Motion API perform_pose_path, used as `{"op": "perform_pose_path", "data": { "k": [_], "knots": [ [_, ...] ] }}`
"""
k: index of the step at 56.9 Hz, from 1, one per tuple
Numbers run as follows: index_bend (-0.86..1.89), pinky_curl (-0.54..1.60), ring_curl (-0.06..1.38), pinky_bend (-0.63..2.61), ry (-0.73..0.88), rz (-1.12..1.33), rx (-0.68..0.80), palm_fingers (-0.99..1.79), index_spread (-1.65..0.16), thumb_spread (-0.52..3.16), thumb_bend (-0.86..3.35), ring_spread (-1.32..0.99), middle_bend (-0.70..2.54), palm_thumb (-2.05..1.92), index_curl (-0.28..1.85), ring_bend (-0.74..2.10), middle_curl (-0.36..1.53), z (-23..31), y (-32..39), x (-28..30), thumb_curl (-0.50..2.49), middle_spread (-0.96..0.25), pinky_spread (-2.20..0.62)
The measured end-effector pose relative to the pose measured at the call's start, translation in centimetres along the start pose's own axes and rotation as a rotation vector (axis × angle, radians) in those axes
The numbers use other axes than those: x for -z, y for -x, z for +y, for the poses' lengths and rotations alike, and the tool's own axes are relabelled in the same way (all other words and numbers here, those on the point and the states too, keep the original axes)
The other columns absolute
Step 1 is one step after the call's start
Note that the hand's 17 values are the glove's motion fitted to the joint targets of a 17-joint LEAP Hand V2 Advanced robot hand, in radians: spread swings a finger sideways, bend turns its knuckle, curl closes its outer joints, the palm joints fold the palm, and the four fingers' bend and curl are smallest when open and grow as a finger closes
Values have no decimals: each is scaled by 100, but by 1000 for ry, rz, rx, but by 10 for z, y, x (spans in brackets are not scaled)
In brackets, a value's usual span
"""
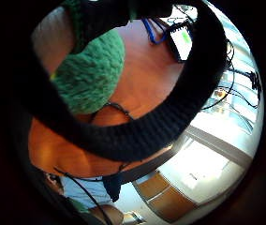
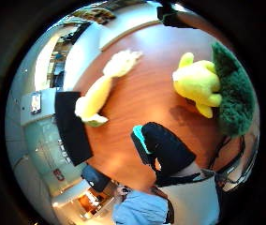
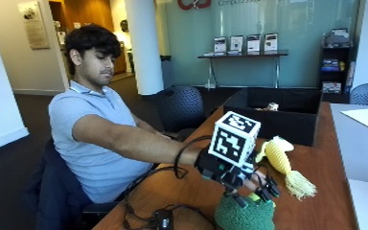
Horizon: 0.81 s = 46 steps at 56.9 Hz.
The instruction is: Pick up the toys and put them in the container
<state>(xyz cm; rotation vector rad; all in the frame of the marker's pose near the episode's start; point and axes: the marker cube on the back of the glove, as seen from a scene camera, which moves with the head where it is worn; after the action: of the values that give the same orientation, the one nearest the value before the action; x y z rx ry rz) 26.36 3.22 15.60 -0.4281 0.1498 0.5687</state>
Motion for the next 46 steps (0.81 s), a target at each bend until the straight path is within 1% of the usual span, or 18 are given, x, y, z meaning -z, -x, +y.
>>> {"op": "perform_pose_path", "data": {
  "k": [9,16,22,27,32,34,35,46],
  "knots": [
    [27,35,16,75,20,50,-52,-13,-36,133,-3,-2,12,-3,43,14,22,-19,-10,-38,23,-2,8],
    [34,36,14,81,-40,81,-59,-11,-37,136,-1,-2,10,-1,44,12,20,-30,-14,-53,24,-3,8],
    [39,37,15,88,-97,50,-3,5,-37,143,1,-2,14,3,45,21,20,-33,-14,-53,25,-4,6],
    [37,35,16,83,-136,74,24,25,-36,148,5,-5,25,9,43,26,24,-34,-8,-53,27,-7,4],
    [34,33,18,77,-230,114,43,42,-33,154,9,-9,38,16,42,31,29,-34,-4,-53,29,-11,-1],
    [34,33,19,76,-265,125,53,45,-32,155,9,-10,39,17,43,33,30,-34,-2,-54,29,-13,-3],
    [34,33,21,75,-279,129,57,53,-31,156,10,-12,45,19,43,36,32,-34,-1,-54,30,-14,-5],
    [33,34,26,69,-396,149,85,66,-24,159,18,-19,55,33,45,47,38,-32,6,-50,34,-16,-16]
  ]
}}
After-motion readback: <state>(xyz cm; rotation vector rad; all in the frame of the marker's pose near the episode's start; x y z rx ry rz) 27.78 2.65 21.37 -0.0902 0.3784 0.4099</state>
